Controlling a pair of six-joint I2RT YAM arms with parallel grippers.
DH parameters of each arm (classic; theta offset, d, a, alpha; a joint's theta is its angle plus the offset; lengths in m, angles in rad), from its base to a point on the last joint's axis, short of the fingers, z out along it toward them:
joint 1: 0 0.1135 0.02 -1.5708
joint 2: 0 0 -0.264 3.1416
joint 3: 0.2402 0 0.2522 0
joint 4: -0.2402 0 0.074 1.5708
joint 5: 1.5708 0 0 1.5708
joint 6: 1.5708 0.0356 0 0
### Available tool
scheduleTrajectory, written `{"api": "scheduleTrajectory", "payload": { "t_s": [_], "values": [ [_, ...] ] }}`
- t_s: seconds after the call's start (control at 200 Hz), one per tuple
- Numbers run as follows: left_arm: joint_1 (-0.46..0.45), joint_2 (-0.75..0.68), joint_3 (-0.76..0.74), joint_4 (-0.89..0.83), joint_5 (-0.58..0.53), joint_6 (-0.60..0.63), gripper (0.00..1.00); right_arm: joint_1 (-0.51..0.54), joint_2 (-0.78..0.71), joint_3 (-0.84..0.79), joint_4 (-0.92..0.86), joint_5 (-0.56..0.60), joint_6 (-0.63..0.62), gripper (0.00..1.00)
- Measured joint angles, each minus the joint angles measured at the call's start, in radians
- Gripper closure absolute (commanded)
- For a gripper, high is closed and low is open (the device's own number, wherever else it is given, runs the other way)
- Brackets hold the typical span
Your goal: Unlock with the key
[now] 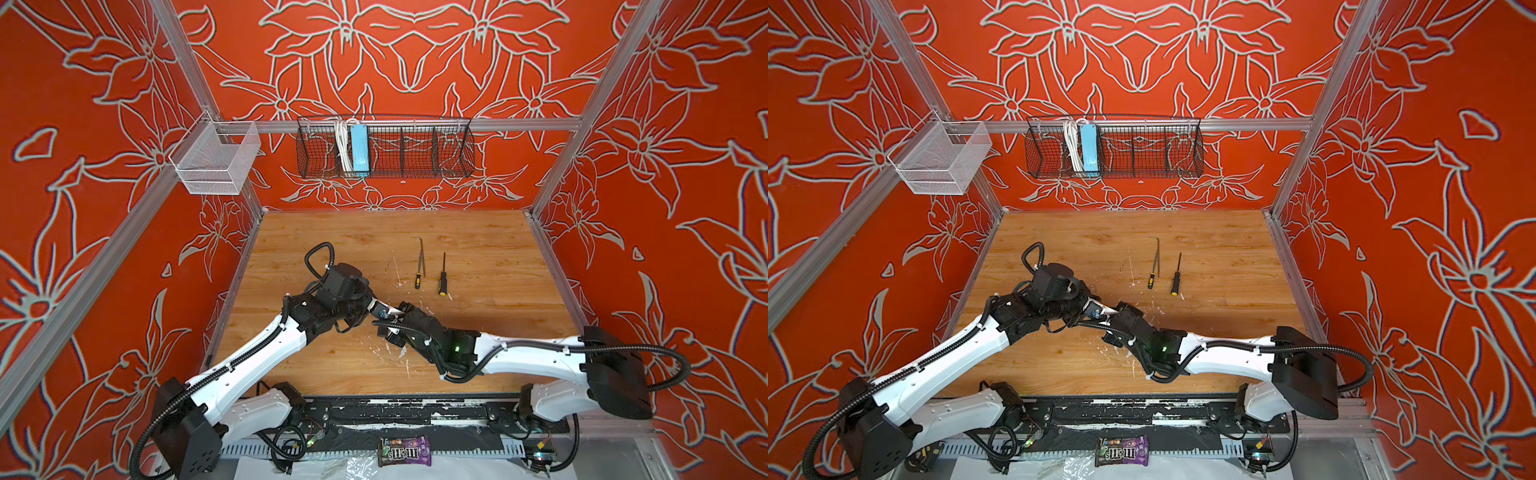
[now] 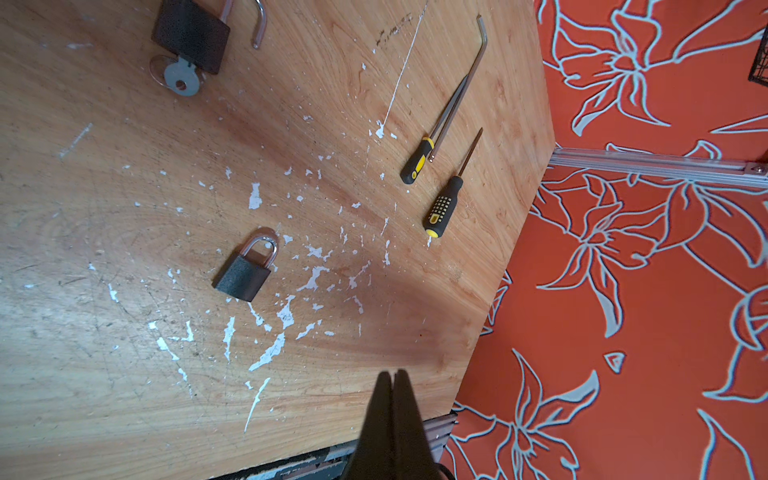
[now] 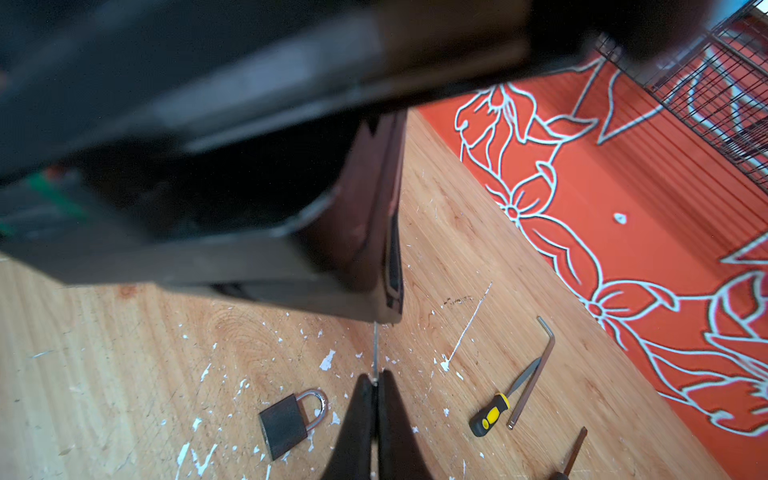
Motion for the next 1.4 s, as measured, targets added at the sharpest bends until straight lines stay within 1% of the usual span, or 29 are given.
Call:
{"api": "scheduleTrajectory", "payload": {
  "t_s": [0.13, 0.29, 0.305, 0.325, 0.33, 0.355, 0.455, 0.485, 0.53, 0.62, 0.746, 0.851, 0.986, 1.106, 1.191, 1.301, 1.401],
  "values": [
    [0.001, 0.000, 0.000, 0.002, 0.005, 0.000, 1.00, 0.001, 0.006, 0.000, 0.010, 0.024, -0.015, 1.00],
    [0.001, 0.000, 0.000, 0.010, 0.007, 0.001, 1.00, 0.002, 0.008, 0.000, 0.015, 0.036, -0.019, 1.00],
    [0.001, 0.000, 0.000, 0.011, 0.007, 0.001, 0.97, 0.002, 0.008, 0.000, 0.015, 0.036, -0.019, 1.00],
    [0.001, 0.000, 0.000, 0.011, 0.007, 0.001, 0.89, 0.002, 0.008, 0.000, 0.014, 0.035, -0.019, 1.00],
    [0.001, 0.000, 0.000, 0.011, 0.007, 0.001, 0.89, 0.002, 0.008, 0.000, 0.015, 0.035, -0.018, 1.00],
    [0.001, 0.000, 0.000, 0.011, 0.008, 0.003, 0.82, 0.002, 0.008, 0.000, 0.014, 0.035, -0.017, 1.00],
    [0.005, -0.005, 0.000, 0.021, 0.013, 0.007, 0.50, 0.002, 0.006, 0.000, 0.003, 0.022, -0.002, 1.00],
    [0.008, -0.010, 0.000, 0.024, 0.014, 0.008, 0.45, 0.002, 0.004, 0.000, -0.005, 0.014, 0.008, 1.00],
    [0.012, -0.023, 0.002, 0.027, 0.016, 0.028, 0.41, -0.001, -0.006, 0.000, -0.023, -0.003, 0.027, 1.00],
    [0.027, -0.054, 0.006, 0.032, 0.013, 0.047, 0.40, -0.015, -0.044, 0.000, -0.068, -0.063, 0.079, 1.00],
    [0.048, -0.108, 0.006, 0.046, 0.004, 0.105, 0.40, -0.073, -0.126, 0.000, -0.125, -0.189, 0.196, 1.00],
    [0.056, -0.159, 0.004, 0.084, 0.005, 0.182, 0.40, -0.142, -0.189, 0.000, -0.153, -0.323, 0.315, 1.00],
    [0.059, -0.202, -0.020, 0.167, 0.038, 0.300, 0.40, -0.227, -0.243, 0.000, -0.162, -0.489, 0.476, 1.00],
    [0.059, -0.225, -0.057, 0.241, 0.093, 0.391, 0.41, -0.289, -0.267, -0.011, -0.139, -0.620, 0.615, 1.00],
    [0.059, -0.227, -0.070, 0.278, 0.132, 0.435, 0.42, -0.320, -0.270, -0.018, -0.108, -0.705, 0.699, 1.00],
    [0.059, -0.217, -0.074, 0.317, 0.180, 0.469, 0.43, -0.349, -0.270, -0.021, -0.062, -0.784, 0.786, 1.00],
    [0.059, -0.195, -0.074, 0.354, 0.216, 0.483, 0.48, -0.369, -0.266, -0.022, -0.010, -0.840, 0.853, 1.00]
  ]
}}
